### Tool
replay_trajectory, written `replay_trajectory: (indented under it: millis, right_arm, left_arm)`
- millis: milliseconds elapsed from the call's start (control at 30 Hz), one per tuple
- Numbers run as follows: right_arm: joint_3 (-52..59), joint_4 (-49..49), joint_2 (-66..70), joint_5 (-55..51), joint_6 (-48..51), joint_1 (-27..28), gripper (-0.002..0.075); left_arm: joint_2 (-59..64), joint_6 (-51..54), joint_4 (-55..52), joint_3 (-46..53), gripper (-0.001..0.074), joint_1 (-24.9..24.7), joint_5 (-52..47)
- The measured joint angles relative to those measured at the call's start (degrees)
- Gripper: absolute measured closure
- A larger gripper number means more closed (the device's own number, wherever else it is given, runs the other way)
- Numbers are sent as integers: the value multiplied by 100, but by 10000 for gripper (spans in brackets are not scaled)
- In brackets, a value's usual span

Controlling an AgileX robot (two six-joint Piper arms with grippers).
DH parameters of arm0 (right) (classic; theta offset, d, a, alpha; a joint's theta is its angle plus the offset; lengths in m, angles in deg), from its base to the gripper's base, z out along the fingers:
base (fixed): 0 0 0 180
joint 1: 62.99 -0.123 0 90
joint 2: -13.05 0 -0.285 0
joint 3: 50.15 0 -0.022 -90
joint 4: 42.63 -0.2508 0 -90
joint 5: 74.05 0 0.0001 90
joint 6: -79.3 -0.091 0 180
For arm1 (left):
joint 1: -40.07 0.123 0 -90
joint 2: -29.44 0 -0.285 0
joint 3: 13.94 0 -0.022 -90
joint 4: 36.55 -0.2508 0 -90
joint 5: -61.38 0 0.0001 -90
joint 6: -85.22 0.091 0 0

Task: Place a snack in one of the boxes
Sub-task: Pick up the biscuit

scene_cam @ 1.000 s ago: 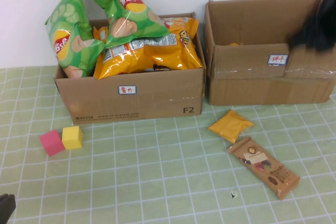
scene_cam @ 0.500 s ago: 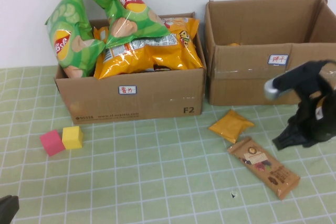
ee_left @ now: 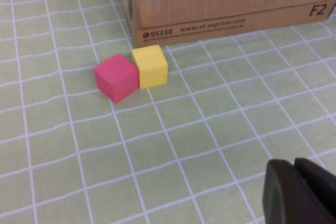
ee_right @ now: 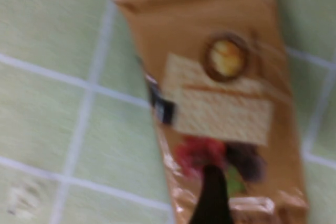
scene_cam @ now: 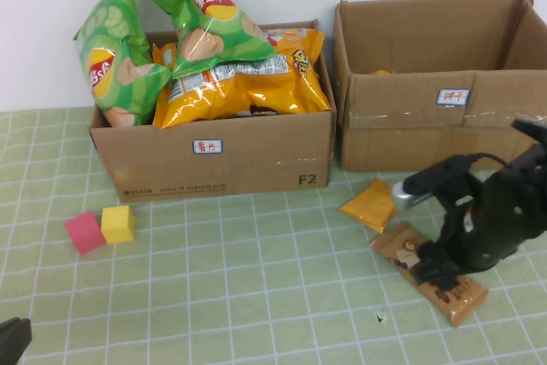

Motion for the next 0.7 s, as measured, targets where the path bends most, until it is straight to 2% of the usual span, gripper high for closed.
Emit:
replay_trajectory:
  millis: [300,700]
  right_arm:
    - [-113,-38,35,94,0,-222,179]
    - [-146,-62,362,150,0,-222,177]
  left_arm:
    - [197,235,0,-144,736,0,-107]
    - [2401,551,-66,-1854,736,0,-511]
